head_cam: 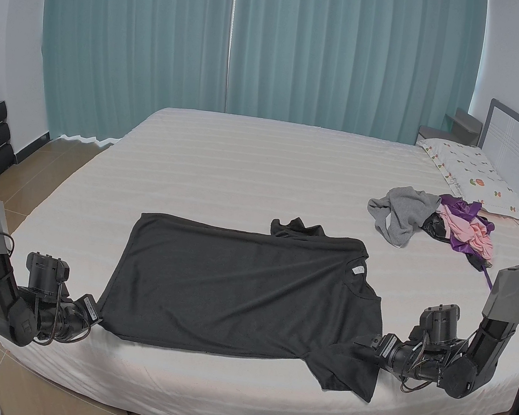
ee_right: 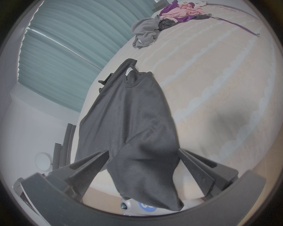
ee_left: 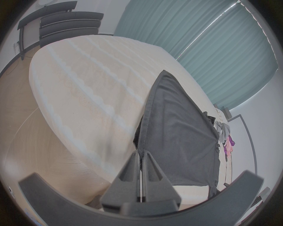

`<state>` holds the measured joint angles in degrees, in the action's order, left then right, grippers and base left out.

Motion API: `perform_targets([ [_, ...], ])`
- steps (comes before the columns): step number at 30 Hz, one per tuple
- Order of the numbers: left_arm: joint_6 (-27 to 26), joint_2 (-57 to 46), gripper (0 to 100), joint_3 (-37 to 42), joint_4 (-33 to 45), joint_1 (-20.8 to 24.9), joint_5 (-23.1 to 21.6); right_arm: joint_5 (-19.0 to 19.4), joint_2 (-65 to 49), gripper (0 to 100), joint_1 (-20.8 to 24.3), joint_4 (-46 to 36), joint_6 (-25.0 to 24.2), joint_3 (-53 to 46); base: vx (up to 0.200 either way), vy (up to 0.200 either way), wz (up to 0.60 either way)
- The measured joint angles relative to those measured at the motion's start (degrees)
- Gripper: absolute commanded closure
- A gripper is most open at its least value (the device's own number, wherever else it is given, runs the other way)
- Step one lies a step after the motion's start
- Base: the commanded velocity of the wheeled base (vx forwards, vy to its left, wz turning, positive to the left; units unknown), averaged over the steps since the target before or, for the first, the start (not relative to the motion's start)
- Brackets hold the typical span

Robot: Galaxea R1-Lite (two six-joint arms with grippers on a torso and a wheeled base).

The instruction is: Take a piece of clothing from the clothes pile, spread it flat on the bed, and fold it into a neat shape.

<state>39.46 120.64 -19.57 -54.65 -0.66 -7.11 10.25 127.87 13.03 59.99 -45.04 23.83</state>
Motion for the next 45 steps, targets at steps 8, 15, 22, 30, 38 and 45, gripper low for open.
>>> perform_targets([
  [8,0.0,-2.4,100,0.4,0.0,0.0,0.2,-1.8,2.7,100,-0.1,-0.5,1.0,2.3,0.000,0.000,0.00],
  [15,-0.1,-2.9,100,0.4,0.0,0.0,0.2,-3.6,3.7,100,-0.4,-0.8,0.9,5.7,0.000,0.000,0.00],
  [22,0.2,-2.8,100,0.0,-0.3,-0.1,0.2,-4.1,4.0,100,-1.2,-0.6,0.7,11.2,0.000,0.000,0.00],
  [30,0.3,-2.6,100,-0.2,-0.4,-0.1,0.2,-4.8,5.5,0,-1.2,-0.8,1.0,16.5,0.000,0.000,0.00],
  [38,0.3,-2.5,100,-0.1,-0.4,-0.1,0.2,-3.6,6.8,0,-2.0,0.8,2.0,15.8,0.000,0.000,0.00],
  [45,0.3,-2.5,100,-0.1,-0.5,0.0,0.2,4.2,4.4,0,-3.6,3.0,10.7,9.4,0.000,0.000,0.00],
])
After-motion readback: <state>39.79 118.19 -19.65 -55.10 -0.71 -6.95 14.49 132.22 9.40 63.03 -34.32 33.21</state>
